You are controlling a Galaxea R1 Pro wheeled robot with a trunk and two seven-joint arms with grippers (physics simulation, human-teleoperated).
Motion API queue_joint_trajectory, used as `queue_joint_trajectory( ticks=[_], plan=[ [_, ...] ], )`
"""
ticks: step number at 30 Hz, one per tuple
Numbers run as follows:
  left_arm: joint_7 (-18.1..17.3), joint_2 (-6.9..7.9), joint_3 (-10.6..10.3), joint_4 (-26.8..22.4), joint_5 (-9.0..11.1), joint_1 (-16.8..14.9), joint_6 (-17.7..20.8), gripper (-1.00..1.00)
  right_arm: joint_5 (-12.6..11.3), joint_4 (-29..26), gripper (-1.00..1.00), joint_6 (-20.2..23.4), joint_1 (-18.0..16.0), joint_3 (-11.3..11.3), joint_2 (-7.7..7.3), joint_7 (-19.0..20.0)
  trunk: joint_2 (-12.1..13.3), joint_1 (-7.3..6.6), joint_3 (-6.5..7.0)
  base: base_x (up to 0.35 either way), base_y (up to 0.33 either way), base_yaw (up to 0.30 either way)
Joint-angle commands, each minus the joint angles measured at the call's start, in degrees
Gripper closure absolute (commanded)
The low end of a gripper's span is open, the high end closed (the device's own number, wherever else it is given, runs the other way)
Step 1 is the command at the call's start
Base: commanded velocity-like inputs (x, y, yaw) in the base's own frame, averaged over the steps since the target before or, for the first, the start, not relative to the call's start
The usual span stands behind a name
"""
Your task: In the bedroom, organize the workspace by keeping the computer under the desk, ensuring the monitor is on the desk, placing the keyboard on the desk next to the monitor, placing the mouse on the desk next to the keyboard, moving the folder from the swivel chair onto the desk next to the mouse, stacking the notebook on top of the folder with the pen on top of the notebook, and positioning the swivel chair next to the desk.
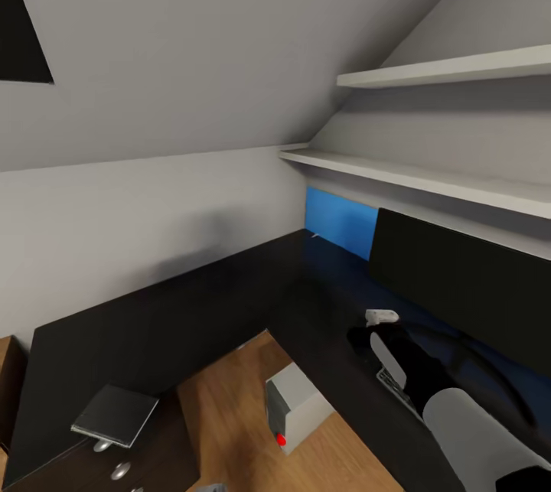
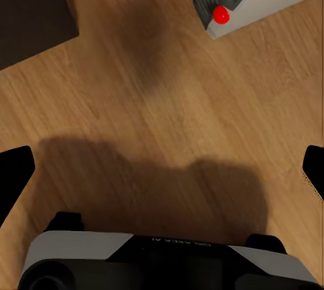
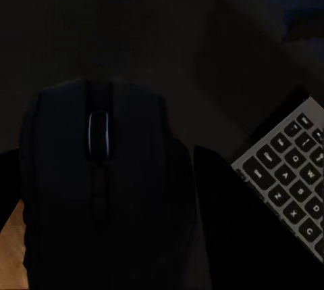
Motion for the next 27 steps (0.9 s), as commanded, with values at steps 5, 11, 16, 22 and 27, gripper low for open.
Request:
queue_joint_trajectory(
  ticks=[5,11,16,22,27],
  plan=[
    [0.5,0.03,-0.4,-0.2,0.2,-0.1,0.1,-1.00,-0.6,0.5,1.00,-1.3,-0.1,1.4,-0.13,-0.4,-0.1,0.06,-0.09,0.296,0.000,0.000],
    [0.4,-0.03,-0.5,-0.4,0.3,-0.1,0.1,-1.00,0.3,10.3,1.00,-8.2,-0.2,2.8,0.17,-0.5,-0.1,0.06,-0.09,0.177,0.000,0.000],
    [0.5,-0.06,-0.3,-2.4,0.3,-0.1,0.1,-1.00,2.5,16.6,1.00,-11.8,-0.4,2.8,2.00,-0.5,-0.1,0.06,-0.09,0.019,0.000,0.000],
    [0.6,-0.06,-0.3,-4.7,0.3,-0.1,0.1,-1.00,3.1,18.2,1.00,-12.6,-0.5,2.8,2.76,-0.5,-2.5,1.38,-1.17,0.002,0.000,0.000],
    [0.7,-0.13,-0.3,-4.9,0.4,-0.1,0.1,-1.00,3.2,18.3,1.00,-13.3,-0.6,2.7,2.83,-0.6,-4.5,2.48,-2.07,0.000,0.000,0.000]
  ],
)
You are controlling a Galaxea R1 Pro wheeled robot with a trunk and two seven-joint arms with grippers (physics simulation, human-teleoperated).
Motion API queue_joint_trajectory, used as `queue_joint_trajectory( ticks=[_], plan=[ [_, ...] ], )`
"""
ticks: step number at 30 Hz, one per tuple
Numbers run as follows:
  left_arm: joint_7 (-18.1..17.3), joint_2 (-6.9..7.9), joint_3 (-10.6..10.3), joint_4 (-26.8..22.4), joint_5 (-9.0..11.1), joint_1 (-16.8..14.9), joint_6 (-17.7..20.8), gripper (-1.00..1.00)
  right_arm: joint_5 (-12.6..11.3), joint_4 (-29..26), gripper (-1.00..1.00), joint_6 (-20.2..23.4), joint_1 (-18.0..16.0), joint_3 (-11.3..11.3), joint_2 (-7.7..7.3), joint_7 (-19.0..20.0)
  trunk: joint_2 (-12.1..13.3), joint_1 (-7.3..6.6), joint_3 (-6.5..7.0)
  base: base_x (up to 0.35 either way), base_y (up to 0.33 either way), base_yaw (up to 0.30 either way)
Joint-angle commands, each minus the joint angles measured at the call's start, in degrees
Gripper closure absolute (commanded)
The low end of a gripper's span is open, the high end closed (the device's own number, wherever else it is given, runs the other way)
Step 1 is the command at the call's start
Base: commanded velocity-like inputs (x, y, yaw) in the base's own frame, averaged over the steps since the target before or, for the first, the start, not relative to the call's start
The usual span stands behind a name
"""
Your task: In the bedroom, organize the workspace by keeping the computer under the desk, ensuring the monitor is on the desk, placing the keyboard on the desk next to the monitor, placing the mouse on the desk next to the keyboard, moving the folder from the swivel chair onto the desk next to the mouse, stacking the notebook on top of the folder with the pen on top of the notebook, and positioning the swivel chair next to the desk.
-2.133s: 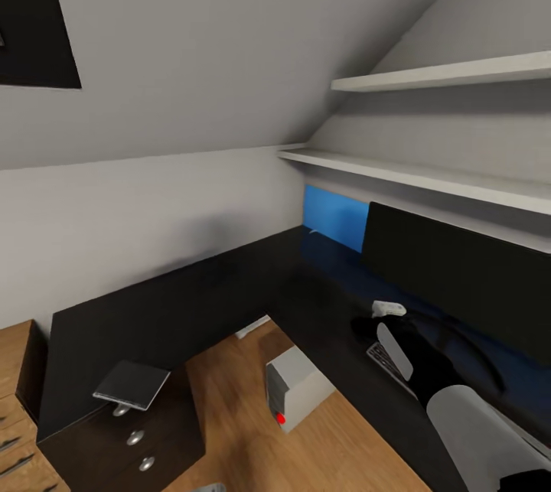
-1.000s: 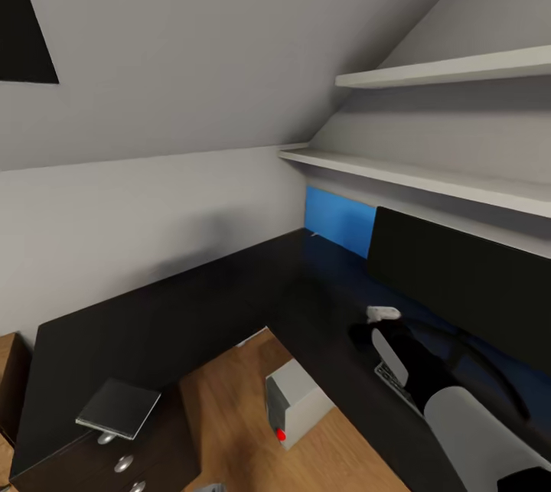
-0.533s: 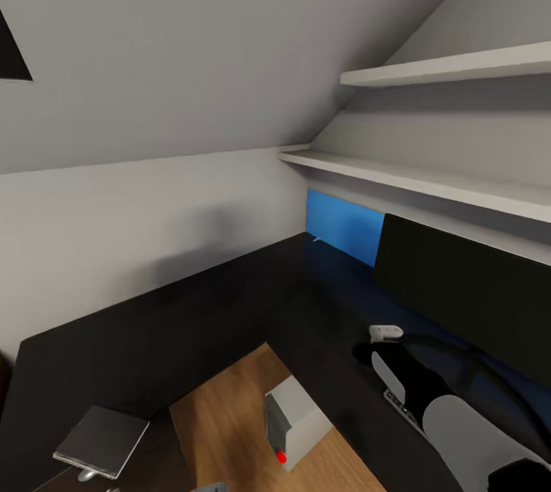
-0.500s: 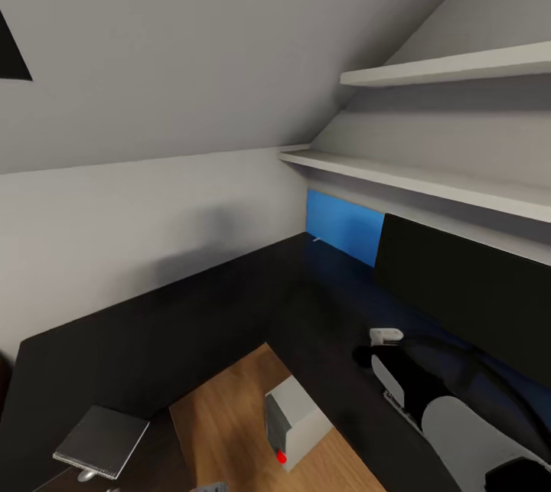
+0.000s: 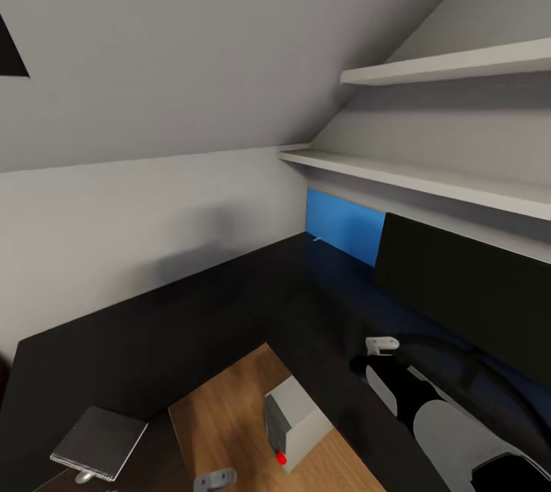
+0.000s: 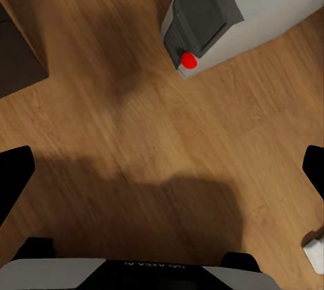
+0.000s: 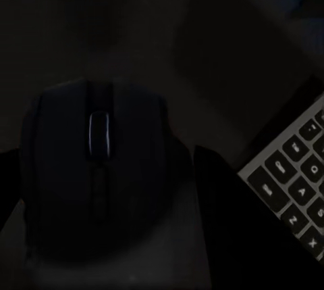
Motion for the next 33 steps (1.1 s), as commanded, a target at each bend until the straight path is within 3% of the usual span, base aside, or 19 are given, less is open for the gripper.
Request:
queue_joint_trajectory(
  ticks=[1,16,23,33],
  plan=[
    [0.5,0.07,-0.3,-0.2,0.3,-0.1,0.1,-1.00,-0.6,-0.1,1.00,0.0,0.0,0.4,-0.06,-0.4,-0.5,0.26,-0.31,0.000,0.000,0.000],
    [0.6,0.04,-0.6,-0.2,0.2,-0.1,0.1,-1.00,-0.7,0.1,1.00,-4.8,0.0,0.1,-0.23,-0.5,-6.6,3.55,-3.01,0.000,0.000,0.000],
    [0.6,-1.32,-0.6,0.1,-0.1,-0.1,0.1,-1.00,-0.8,0.2,1.00,-5.5,0.0,0.0,-0.23,-0.5,-9.4,5.09,-4.26,0.000,0.000,0.000],
    [0.6,-1.52,-0.6,0.1,-0.2,-0.1,0.1,-1.00,-0.9,0.3,1.00,-9.4,0.0,-0.1,-0.14,-0.6,-13.4,7.29,-6.06,0.000,0.000,0.000]
  ],
)
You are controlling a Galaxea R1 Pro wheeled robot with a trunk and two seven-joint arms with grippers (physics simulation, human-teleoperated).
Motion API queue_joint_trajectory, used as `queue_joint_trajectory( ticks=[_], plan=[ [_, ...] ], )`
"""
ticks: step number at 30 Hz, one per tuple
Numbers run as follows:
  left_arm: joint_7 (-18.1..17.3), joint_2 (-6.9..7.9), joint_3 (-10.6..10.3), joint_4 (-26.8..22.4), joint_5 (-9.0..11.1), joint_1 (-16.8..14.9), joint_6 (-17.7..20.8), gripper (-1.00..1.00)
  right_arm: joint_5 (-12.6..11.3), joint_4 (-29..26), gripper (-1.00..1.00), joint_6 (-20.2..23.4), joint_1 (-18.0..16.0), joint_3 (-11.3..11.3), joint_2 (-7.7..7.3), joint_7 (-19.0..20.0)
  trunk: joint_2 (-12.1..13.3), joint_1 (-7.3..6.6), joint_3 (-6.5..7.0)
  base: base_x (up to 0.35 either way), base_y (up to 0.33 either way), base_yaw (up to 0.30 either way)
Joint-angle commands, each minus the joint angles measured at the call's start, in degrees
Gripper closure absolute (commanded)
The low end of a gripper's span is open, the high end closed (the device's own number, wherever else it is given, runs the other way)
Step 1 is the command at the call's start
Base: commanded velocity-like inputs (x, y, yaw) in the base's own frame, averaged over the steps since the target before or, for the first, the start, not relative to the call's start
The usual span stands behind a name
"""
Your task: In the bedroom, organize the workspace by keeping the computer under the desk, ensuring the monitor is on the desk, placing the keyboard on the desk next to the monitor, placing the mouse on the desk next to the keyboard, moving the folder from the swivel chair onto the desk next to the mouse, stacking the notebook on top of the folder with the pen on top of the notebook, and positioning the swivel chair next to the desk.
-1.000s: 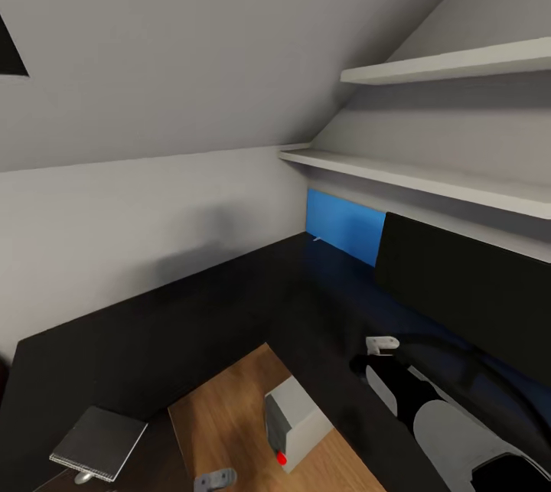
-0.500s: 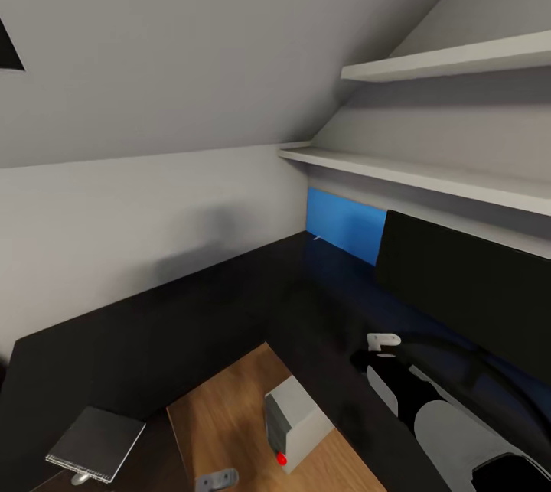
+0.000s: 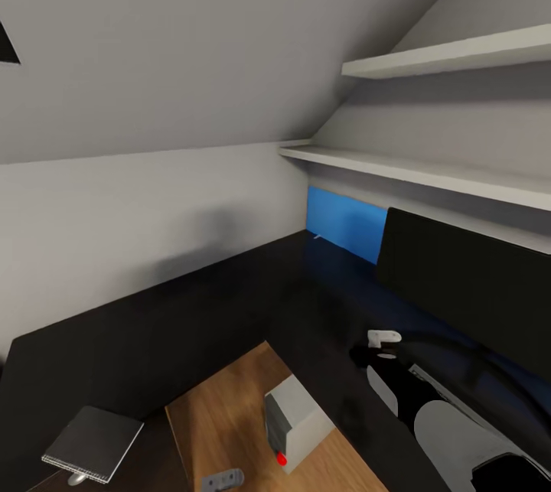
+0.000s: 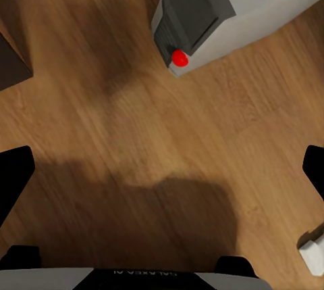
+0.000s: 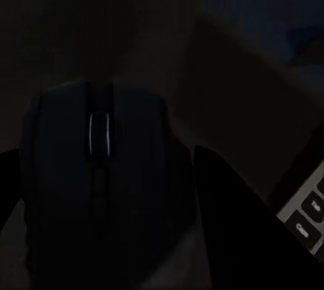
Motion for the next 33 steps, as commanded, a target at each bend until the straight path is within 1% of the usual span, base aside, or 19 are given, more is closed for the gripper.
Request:
queue_joint_trajectory(
  ticks=[1,8,10,13,16,19,24,33],
  plan=[
    [0.5,0.04,-0.2,-0.1,0.2,-0.1,0.2,-1.00,-0.5,-0.1,1.00,0.3,0.0,0.5,-0.07,-0.3,-0.5,0.24,-0.28,0.000,0.000,0.000],
    [0.5,0.04,-0.2,-0.1,0.2,-0.1,0.2,-1.00,-0.4,-0.1,1.00,0.2,-0.1,0.5,-0.14,-0.7,-3.3,1.78,-1.54,0.000,0.000,0.000],
    [0.5,0.04,-0.2,-0.1,0.2,-0.1,0.2,-1.00,-0.4,-0.2,1.00,0.2,0.0,0.5,-0.10,-2.2,-4.1,2.22,-1.90,0.000,0.000,0.000],
    [0.5,0.04,-0.2,-0.1,0.2,-0.1,0.2,-1.00,-0.2,-0.2,1.00,0.2,0.0,0.8,0.03,-6.6,-5.3,2.88,-2.44,0.000,0.000,0.000],
    [0.5,0.04,-0.2,-0.1,0.2,-0.1,0.2,-1.00,0.1,-0.2,1.00,0.2,0.0,0.9,0.08,-8.8,-6.5,3.54,-2.97,0.000,0.000,0.000],
    [0.5,0.04,-0.2,-0.1,0.2,-0.1,0.2,-1.00,1.0,-0.2,1.00,0.2,0.0,1.0,0.10,-9.8,-7.7,4.20,-3.51,0.000,0.000,0.000],
    [0.5,0.04,-0.2,-0.1,0.2,-0.1,0.2,-1.00,2.4,-0.4,1.00,0.2,0.0,1.0,0.16,-10.3,-9.7,5.29,-4.41,0.000,0.000,0.000],
    [0.5,0.04,-0.2,-0.1,0.2,-0.1,0.2,-1.00,2.7,-1.1,1.00,0.1,0.0,1.1,0.18,-10.2,-13.3,7.27,-6.03,0.000,0.000,0.000]
  ],
)
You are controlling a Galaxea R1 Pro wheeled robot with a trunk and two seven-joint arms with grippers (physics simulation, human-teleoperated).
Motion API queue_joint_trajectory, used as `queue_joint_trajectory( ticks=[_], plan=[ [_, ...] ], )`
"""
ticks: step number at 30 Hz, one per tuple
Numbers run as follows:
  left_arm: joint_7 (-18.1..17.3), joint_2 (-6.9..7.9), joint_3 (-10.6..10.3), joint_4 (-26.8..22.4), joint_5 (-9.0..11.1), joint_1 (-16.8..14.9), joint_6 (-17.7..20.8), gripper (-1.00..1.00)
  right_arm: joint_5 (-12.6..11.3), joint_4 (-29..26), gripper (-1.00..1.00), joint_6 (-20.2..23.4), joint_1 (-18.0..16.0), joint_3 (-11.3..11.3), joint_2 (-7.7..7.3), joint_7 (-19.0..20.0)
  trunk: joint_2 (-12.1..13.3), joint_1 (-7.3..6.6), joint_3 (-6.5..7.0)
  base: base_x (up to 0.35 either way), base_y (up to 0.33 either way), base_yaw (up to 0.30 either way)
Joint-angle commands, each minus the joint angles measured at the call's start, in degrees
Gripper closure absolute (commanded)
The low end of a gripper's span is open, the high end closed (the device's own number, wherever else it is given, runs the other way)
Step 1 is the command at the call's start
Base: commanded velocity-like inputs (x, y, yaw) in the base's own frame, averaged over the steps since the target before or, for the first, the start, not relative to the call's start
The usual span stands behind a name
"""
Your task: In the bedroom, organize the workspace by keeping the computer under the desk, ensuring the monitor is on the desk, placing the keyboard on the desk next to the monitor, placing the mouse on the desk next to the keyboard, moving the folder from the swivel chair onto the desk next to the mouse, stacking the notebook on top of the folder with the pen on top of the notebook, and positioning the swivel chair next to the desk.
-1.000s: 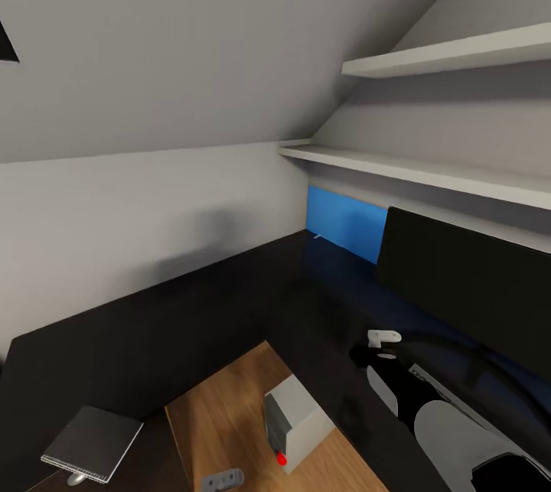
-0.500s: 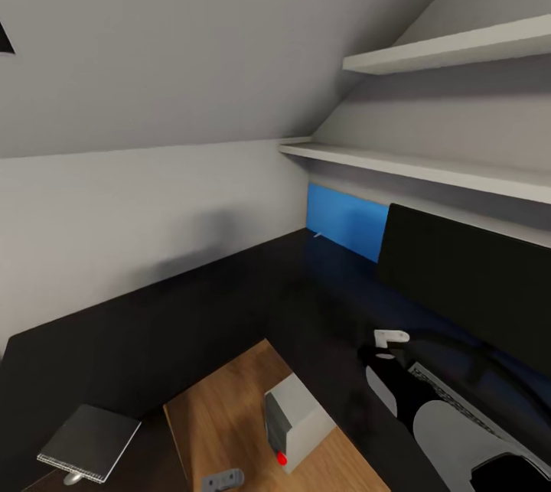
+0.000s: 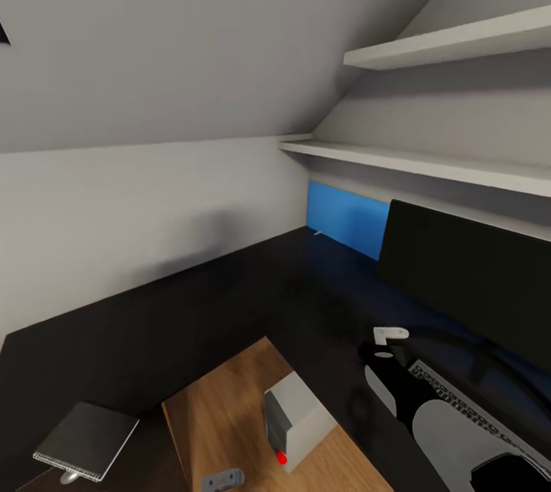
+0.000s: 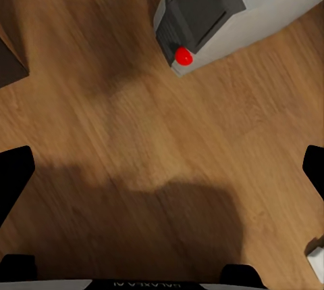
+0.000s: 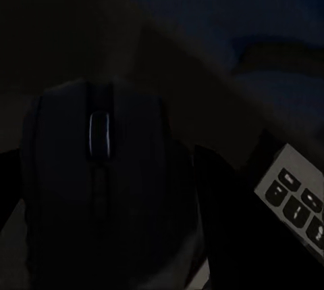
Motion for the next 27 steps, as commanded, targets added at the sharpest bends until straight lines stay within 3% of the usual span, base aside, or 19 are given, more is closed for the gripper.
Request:
queue_joint_trajectory(
  ticks=[1,10,17,24,25,26,27],
  plan=[
    [0.5,0.04,-0.2,-0.1,0.2,-0.1,0.2,-1.00,-0.4,-0.2,1.00,0.4,0.0,0.5,-0.07,-0.3,-0.5,0.23,-0.26,0.000,0.000,0.000],
    [0.5,0.04,-0.2,-0.1,0.1,-0.1,0.2,-1.00,-0.4,-0.2,1.00,0.2,0.0,0.5,-0.06,-0.5,-4.1,2.21,-1.88,0.000,0.000,0.000],
    [0.5,0.11,-0.2,-0.1,0.2,-0.1,0.2,-1.00,-0.3,-0.2,1.00,0.2,0.0,0.6,-0.06,-0.6,-4.1,2.21,-1.88,0.000,0.000,0.000],
    [0.5,0.11,-0.2,-0.1,0.1,-0.1,0.2,-1.00,-0.6,-0.1,1.00,0.0,-0.1,0.1,-0.06,-0.7,-6.9,3.75,-3.14,0.000,0.000,0.000],
    [0.5,0.08,-0.2,-0.1,0.1,-0.1,0.2,-1.00,-0.7,-0.1,1.00,-0.3,0.0,-0.4,-0.06,-0.7,-7.3,3.97,-3.32,0.000,0.000,0.000],
    [0.5,0.06,-0.2,-0.1,0.1,-0.1,0.2,-1.00,-1.3,-0.1,1.00,-1.2,0.0,-3.1,-0.01,-0.8,-7.7,4.19,-3.50,0.000,0.000,0.000],
    [0.5,0.06,-0.2,-0.1,0.1,-0.1,0.2,-1.00,-2.1,0.0,1.00,-2.2,-0.1,-8.3,0.28,-0.8,-8.1,4.41,-3.68,0.000,0.000,0.000]
  ],
)
